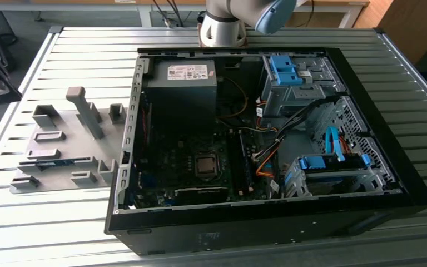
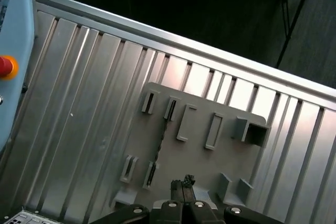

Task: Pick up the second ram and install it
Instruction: 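Pick up the second ram and move it above second insertion slot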

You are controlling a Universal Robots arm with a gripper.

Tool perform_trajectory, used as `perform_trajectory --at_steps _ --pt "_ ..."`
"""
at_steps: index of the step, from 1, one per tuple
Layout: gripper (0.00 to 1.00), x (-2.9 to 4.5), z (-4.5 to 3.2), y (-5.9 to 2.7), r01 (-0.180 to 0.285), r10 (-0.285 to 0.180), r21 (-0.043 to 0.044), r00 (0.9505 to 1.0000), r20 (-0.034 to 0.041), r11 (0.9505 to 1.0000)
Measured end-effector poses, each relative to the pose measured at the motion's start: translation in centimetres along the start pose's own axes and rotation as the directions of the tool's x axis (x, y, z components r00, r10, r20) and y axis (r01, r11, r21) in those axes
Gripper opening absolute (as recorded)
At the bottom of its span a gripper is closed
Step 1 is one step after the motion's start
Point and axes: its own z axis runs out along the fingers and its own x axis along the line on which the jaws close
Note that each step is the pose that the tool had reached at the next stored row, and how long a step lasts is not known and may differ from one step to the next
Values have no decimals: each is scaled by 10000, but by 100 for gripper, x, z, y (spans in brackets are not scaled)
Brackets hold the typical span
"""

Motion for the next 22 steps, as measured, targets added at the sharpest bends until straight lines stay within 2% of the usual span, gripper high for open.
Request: perform_trajectory --at_steps 4,8,22 --pt "11 0 13 0 -735 735 14 9973 16 9973" --pt "11 0 21 -1 -1366 1365 27 9906 31 9906" --pt "11 -1 21 -1 -1391 1391 28 9903 31 9903"
